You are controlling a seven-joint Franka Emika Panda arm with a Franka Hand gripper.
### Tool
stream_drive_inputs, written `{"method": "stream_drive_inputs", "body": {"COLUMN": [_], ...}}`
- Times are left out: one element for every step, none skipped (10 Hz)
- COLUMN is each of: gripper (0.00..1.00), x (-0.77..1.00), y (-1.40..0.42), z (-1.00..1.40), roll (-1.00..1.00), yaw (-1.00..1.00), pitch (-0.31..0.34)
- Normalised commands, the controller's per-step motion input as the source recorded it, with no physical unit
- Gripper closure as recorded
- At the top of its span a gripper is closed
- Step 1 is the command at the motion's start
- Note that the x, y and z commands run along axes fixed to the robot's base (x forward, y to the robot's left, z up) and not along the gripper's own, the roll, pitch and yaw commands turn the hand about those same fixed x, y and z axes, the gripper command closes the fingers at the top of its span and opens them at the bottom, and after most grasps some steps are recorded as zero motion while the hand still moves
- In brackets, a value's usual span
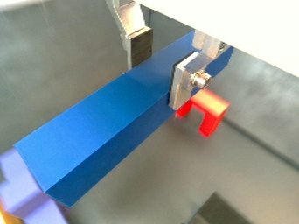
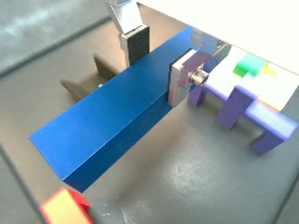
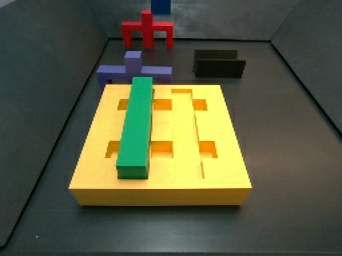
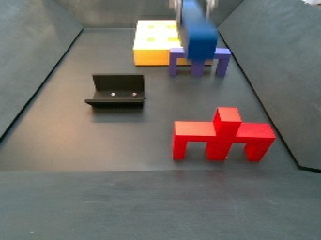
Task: Pick up the blue object. Move up. Move to above the board. Insert the blue object.
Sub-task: Move to above the board.
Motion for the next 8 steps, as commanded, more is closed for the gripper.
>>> {"method": "stream_drive_inputs", "body": {"gripper": [1.00,1.00,1.00,1.00,1.00,1.00,1.00,1.00], "x": [0.01,0.01,0.02,0.04,0.03,0.07,0.06,0.06], "y": [-0.01,0.00,0.00,0.01,0.01,-1.40,-1.40,-1.40], "z": [1.40,0.82,0.56,0.27,0.21,0.20,0.18,0.19], "roll": [-0.07,-0.06,-0.05,-0.05,-0.05,-0.06,0.00,0.04], "yaw": [-0.01,-0.01,0.00,-0.01,0.00,-0.16,-0.13,-0.07], "pitch": [0.059,0.047,0.047,0.049,0.050,0.108,0.097,0.092]}}
